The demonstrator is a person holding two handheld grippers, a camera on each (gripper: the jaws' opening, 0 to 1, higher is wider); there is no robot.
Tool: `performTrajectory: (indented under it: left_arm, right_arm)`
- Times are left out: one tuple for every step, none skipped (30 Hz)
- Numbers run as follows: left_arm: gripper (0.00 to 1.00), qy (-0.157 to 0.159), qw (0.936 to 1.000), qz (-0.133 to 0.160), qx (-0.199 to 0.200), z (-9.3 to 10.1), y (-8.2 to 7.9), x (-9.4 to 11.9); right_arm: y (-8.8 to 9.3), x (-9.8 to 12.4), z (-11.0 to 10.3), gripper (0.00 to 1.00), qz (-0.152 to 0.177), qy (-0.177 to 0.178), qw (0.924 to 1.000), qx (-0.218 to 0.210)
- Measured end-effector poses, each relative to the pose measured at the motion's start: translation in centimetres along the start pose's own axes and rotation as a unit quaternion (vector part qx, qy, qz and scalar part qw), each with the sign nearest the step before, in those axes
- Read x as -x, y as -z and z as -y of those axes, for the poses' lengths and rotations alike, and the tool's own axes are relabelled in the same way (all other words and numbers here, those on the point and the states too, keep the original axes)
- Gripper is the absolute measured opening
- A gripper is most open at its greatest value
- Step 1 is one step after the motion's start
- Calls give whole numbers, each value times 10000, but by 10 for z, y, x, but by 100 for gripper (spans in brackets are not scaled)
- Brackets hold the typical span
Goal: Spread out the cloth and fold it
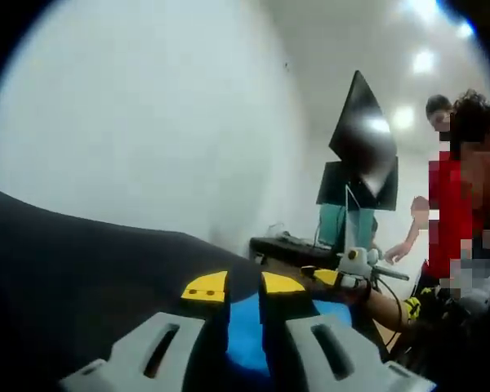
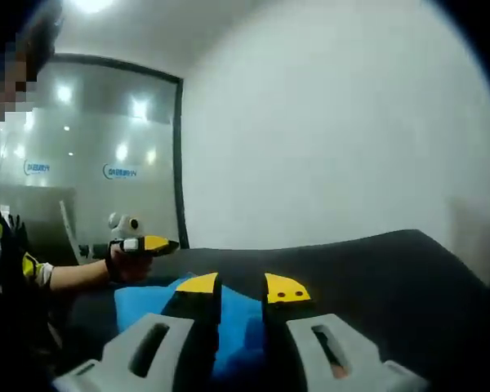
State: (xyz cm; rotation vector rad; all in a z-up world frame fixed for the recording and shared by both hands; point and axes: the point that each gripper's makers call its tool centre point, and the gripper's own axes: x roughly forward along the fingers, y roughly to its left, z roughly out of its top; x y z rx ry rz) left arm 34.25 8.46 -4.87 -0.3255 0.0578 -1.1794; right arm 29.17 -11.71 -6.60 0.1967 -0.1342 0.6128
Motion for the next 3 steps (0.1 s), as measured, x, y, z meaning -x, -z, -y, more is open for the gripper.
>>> performTrajectory:
  left_arm:
    - [17, 0, 10000, 5, -2, 1, 0, 0]
    - [17, 0, 10000, 8, -4, 0, -1, 0]
    - [17, -7, 10000, 5, -11, 0, -1, 0]
  right_arm:
    - [0, 0, 0, 17, -7, -1, 10000, 8]
    - [0, 0, 0, 17, -11, -4, 10000, 18]
    - [0, 0, 0, 17, -17, -4, 10000, 30]
